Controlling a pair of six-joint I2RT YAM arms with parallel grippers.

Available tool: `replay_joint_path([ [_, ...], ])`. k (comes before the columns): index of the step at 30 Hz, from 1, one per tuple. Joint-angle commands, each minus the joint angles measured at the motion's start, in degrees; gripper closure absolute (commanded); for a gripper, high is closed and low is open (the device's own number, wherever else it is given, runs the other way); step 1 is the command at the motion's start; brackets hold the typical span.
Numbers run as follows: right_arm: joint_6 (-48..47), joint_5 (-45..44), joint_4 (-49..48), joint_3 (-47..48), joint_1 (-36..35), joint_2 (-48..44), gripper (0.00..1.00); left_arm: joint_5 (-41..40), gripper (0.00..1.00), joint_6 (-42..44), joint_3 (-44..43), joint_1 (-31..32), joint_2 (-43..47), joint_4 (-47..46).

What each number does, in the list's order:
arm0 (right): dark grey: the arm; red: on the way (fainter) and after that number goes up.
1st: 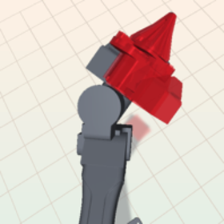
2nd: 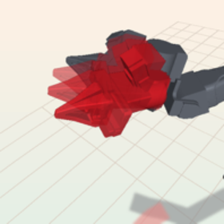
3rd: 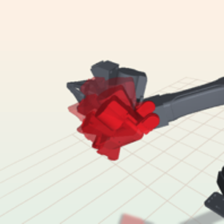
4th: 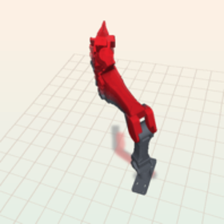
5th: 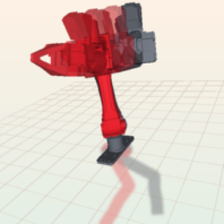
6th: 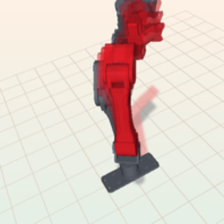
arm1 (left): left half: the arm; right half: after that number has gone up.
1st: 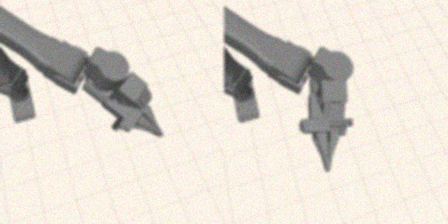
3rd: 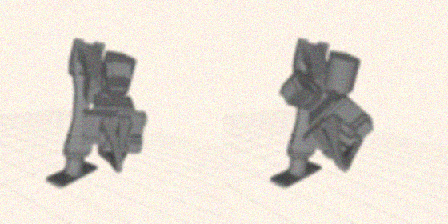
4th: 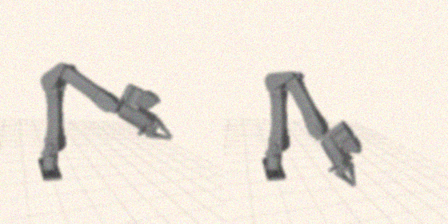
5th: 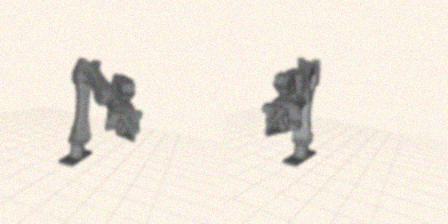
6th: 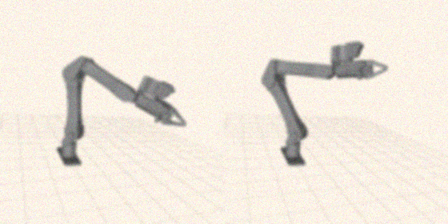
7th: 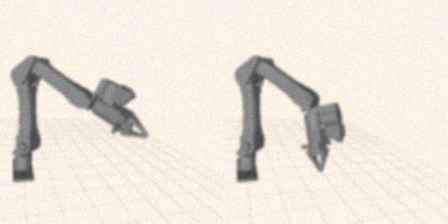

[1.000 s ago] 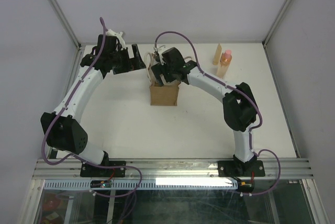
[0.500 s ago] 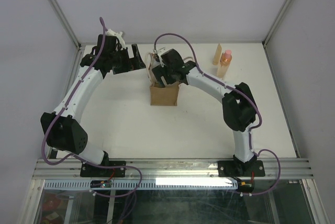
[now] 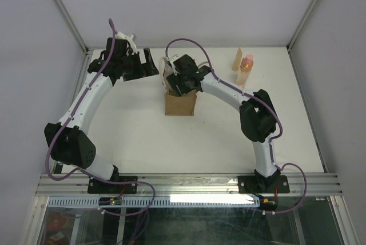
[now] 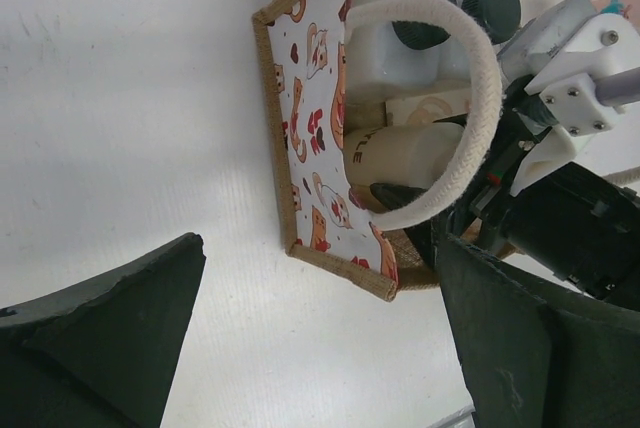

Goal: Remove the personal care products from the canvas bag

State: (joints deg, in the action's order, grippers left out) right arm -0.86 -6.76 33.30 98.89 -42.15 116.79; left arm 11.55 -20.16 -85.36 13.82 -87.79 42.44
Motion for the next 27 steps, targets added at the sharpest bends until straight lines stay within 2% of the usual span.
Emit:
replay_joint_path([
  [1, 0.61, 1.24, -0.11, 7.18, -0.04, -3.70, 0.71, -0.88, 0.01, -0.47, -2.51, 0.00, 0.89, -1.13],
  [4, 2.12, 3.66, 0.07, 9.55, 0.43, -5.25, 0.83, -0.80, 0.01, -0.75, -2.83, 0.00, 0.52, -1.13],
  [8, 6.74, 9.66, 0.53, 13.03, 2.08, -7.60, 0.88, -0.83, 0.01, -1.08, -3.23, -0.02, 0.25, -1.09],
  [13, 15.65, 15.94, -1.52, 12.38, 4.65, -11.37, 0.97, -1.54, 0.01, -1.70, -3.06, -0.02, 0.54, -1.38],
  [19, 24.54, 23.76, -3.75, 12.78, 9.25, -14.31, 1.00, -2.40, 0.01, -1.87, -2.97, 0.00, 1.02, -1.51],
  [27, 36.24, 35.81, -10.00, 8.16, 18.66, -20.91, 1.00, -2.19, 0.01, -2.81, -1.95, 0.00, 1.73, -1.86],
])
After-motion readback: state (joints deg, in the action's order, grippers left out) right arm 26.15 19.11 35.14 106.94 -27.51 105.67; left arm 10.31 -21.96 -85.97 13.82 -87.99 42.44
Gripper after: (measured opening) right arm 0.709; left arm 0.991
